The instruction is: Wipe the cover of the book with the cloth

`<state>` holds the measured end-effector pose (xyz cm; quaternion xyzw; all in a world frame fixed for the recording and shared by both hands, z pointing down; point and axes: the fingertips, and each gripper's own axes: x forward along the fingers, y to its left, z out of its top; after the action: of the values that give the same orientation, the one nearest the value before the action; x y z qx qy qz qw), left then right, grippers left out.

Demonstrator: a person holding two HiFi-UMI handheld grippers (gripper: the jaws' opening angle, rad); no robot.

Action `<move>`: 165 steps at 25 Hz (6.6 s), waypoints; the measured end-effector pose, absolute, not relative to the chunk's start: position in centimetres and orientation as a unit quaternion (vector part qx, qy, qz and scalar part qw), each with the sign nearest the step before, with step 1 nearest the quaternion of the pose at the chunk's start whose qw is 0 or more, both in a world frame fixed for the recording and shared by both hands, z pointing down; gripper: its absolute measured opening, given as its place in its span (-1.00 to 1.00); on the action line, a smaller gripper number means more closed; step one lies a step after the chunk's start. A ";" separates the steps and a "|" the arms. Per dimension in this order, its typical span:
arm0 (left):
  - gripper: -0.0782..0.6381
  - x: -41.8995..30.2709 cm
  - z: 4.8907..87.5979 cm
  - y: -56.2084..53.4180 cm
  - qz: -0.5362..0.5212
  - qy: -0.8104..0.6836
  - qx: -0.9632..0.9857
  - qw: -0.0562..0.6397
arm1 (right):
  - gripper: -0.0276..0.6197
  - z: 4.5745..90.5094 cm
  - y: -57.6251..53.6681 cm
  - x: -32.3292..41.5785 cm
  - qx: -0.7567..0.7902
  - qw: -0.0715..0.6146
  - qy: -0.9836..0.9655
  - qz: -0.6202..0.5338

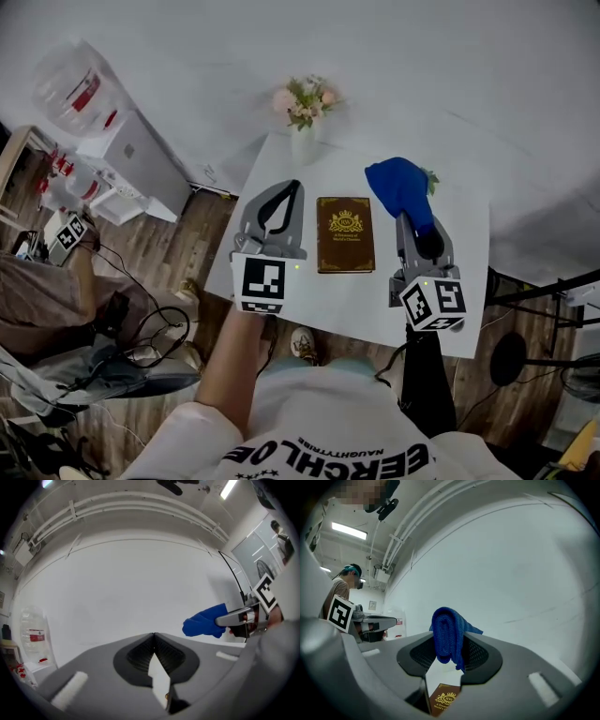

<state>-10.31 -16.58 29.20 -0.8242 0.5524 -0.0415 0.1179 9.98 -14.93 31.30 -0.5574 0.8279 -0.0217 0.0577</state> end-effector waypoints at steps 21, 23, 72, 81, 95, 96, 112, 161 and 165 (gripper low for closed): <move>-0.62 -8.9 32.2 -20.7 -0.049 0.542 -0.832 0.110 | -0.51 34.8 -19.5 9.0 -0.563 0.012 0.825 -0.036; -0.62 -8.7 32.7 -21.5 -0.048 0.545 -0.831 0.104 | -0.51 35.5 -20.5 8.9 -0.559 0.004 0.829 -0.036; -0.62 -10.5 43.2 -27.6 -0.088 0.525 -0.846 0.015 | -0.51 59.6 -26.4 3.2 -0.492 -0.283 0.792 -0.226; -0.62 -8.7 43.5 -27.8 -0.088 0.519 -0.850 0.006 | -0.51 60.2 -26.9 10.6 -0.569 -0.283 0.739 -0.223; -0.62 -10.0 43.0 -26.3 -0.080 0.535 -0.841 -0.007 | -0.51 56.8 -24.6 -1.5 -0.443 -0.219 0.845 -0.204; -0.62 -10.1 43.1 -26.1 -0.081 0.536 -0.840 -0.008 | -0.51 58.0 -23.9 -2.5 -0.424 -0.235 0.848 -0.216; -0.62 -10.0 43.0 -25.2 -0.081 0.527 -0.846 0.001 | -0.51 60.4 -24.0 7.0 -0.515 -0.304 0.776 -0.201; -0.62 -7.5 41.4 -18.8 -0.053 0.477 -0.877 -0.004 | -0.51 59.3 -19.7 11.1 -0.581 -0.272 0.732 -0.231; -0.62 -7.9 41.1 -18.3 -0.056 0.494 -0.868 0.007 | -0.50 57.2 -19.7 7.1 -0.541 -0.253 0.776 -0.203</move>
<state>-7.90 -18.35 41.10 -0.8679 0.4935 -0.0560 0.0075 7.12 -19.72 57.24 -0.5405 0.7763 -0.2033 -0.2527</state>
